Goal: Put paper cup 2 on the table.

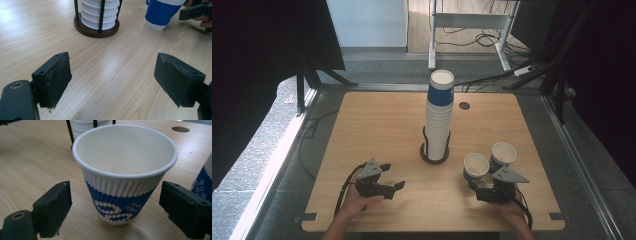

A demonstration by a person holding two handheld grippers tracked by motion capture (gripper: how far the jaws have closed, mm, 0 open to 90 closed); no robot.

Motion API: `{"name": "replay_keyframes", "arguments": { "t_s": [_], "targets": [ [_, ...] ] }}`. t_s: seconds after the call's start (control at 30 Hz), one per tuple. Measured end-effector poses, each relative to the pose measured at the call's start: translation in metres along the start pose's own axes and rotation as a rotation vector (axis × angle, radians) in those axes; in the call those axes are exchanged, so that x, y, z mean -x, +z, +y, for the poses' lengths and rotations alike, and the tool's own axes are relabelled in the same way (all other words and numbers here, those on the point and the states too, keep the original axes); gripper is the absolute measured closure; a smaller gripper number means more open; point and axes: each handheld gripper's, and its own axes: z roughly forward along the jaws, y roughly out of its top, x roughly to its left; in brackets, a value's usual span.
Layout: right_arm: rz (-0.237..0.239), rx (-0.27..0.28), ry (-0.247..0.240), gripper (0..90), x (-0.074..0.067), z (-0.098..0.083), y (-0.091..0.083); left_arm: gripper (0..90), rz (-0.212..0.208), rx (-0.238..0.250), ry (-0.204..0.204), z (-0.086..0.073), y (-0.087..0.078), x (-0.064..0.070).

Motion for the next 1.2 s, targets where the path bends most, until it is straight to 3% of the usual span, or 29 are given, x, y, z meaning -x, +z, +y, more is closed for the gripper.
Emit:
{"name": "replay_keyframes", "arguments": {
  "t_s": [0.3,0.43,0.63,0.83,0.93,1.2],
  "targets": [
    [-0.022,0.040,0.000,12.7,-0.005,-0.003,-0.025,14.0,0.013,0.025,-0.001,-0.005,-0.010,0.000],
    [-0.036,0.094,0.002,15.2,-0.008,-0.001,-0.044,14.1,0.026,0.037,0.004,-0.006,-0.014,0.003],
    [0.033,0.191,-0.035,23.9,-0.024,0.016,-0.063,14.0,0.039,0.051,0.033,-0.002,-0.016,0.016],
    [0.134,0.174,-0.088,28.8,-0.046,0.021,-0.049,14.0,0.038,0.046,0.048,-0.001,-0.013,0.027],
    [0.178,0.163,-0.081,28.9,-0.053,0.022,-0.039,14.0,0.032,0.037,0.048,-0.001,-0.011,0.029],
    [0.198,0.143,-0.087,29.1,-0.056,0.023,-0.028,14.0,0.034,0.044,0.036,-0.002,-0.014,0.028]
  ]
}}
